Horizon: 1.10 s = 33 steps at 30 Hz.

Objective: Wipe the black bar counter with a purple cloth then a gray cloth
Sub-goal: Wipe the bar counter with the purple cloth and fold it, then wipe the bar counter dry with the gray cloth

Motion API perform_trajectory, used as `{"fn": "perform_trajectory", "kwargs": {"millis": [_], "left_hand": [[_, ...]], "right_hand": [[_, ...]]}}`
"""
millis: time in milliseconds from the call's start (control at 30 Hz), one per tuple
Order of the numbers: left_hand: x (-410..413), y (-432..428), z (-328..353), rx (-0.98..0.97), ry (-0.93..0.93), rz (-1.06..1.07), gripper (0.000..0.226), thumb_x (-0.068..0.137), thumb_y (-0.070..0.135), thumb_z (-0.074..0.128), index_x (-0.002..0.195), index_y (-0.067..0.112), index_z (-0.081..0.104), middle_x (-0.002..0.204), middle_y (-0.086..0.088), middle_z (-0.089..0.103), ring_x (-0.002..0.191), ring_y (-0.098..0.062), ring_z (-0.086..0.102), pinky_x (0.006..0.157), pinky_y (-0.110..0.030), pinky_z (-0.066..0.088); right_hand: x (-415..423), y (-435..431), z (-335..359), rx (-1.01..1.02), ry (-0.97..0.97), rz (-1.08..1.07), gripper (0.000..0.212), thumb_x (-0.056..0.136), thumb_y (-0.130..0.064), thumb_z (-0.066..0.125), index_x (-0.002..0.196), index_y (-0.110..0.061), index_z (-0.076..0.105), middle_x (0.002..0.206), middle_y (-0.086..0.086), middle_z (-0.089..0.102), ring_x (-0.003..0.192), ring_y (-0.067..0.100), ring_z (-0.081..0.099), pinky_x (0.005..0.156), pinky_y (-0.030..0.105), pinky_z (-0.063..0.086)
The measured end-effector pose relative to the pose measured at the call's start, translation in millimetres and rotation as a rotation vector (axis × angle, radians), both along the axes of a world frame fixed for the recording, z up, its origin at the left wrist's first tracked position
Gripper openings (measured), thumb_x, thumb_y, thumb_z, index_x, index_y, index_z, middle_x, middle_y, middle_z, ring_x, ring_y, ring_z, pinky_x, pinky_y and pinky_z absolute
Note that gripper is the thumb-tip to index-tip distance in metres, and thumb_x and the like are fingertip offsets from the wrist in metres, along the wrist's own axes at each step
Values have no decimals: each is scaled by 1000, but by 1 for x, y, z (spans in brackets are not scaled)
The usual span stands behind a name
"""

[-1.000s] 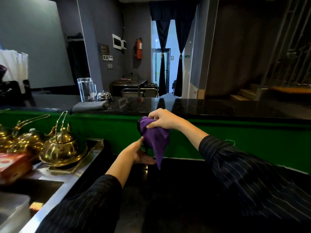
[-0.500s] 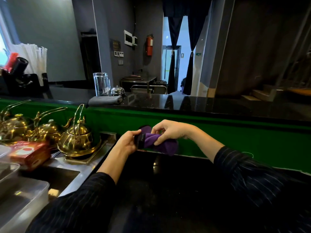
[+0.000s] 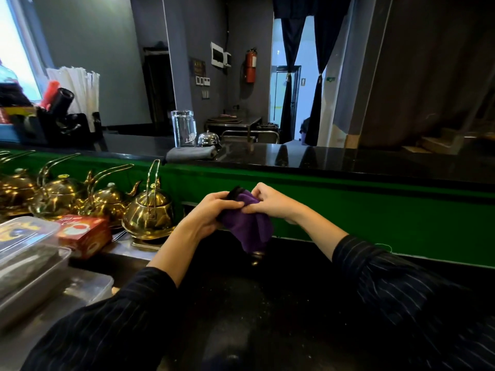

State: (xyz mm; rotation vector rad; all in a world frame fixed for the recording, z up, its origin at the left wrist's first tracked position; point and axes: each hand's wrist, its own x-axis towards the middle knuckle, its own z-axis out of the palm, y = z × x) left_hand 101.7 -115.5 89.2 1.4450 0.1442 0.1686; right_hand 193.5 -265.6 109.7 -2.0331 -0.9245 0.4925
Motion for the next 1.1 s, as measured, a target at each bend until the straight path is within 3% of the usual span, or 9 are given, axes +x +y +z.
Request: {"fn": "perform_trajectory", "kwargs": {"millis": [67,167,300,433,533,600,733,900,1100], "left_hand": [[-8,12,-3,-21,0,75,23,80,-4,61,101,3,66,82,-11,72,69,-20,68,64,-29,56],[-24,35,-11,-90,7,183,14,82,-3,60,92,5,66,81,-12,71,70,-22,68,62,-27,58],[-47,68,-28,-74,115,385,15,80,-5,63,75,8,60,59,-5,70,49,-13,67,50,-23,56],[-70,100,-55,101,305,520,27,78,3,69,63,14,50,70,-7,56,61,-18,56,49,-25,48],[-80,131,-80,235,406,613,20,67,12,79,64,13,59,85,-18,66,79,-29,62,72,-41,53],[-85,145,-90,331,458,646,18,67,15,79,78,8,68,95,-19,68,91,-32,65,85,-44,54],[-95,151,-93,578,510,650,28,75,13,73,98,-1,66,92,-13,65,91,-29,64,74,-35,51],[-96,146,-104,969,456,635,30,78,17,66,103,4,57,110,-15,60,101,-31,59,84,-42,52],[-92,128,-86,1367,502,591,13,80,10,53,92,6,55,104,-13,60,102,-31,54,74,-39,46]], "right_hand": [[-6,9,-3,-4,129,60,42,83,-23,74,108,-17,42,104,2,68,85,12,64,64,25,46],[-12,27,-17,-38,154,138,34,81,-12,75,108,-12,55,95,0,68,82,12,64,59,19,47],[-17,58,-46,-104,139,168,20,80,-5,70,92,-20,64,94,2,66,90,18,60,64,29,44],[-28,94,-72,-91,205,123,23,82,4,65,88,-18,62,83,5,63,77,17,61,58,30,51],[-40,120,-91,-62,215,93,21,83,4,64,92,-15,62,85,8,62,78,18,61,56,32,53],[-47,136,-102,-40,194,72,22,84,2,65,100,-12,62,90,11,62,85,23,62,58,33,54],[-57,154,-117,-20,-6,55,24,84,-5,68,106,-14,65,86,5,64,81,19,62,61,26,52],[-60,157,-134,-73,-362,150,27,89,-12,65,115,-16,68,112,9,64,104,20,59,80,22,40],[-50,150,-118,-157,-413,262,35,90,-14,65,124,-18,64,95,-7,48,90,9,48,81,24,40]]}}
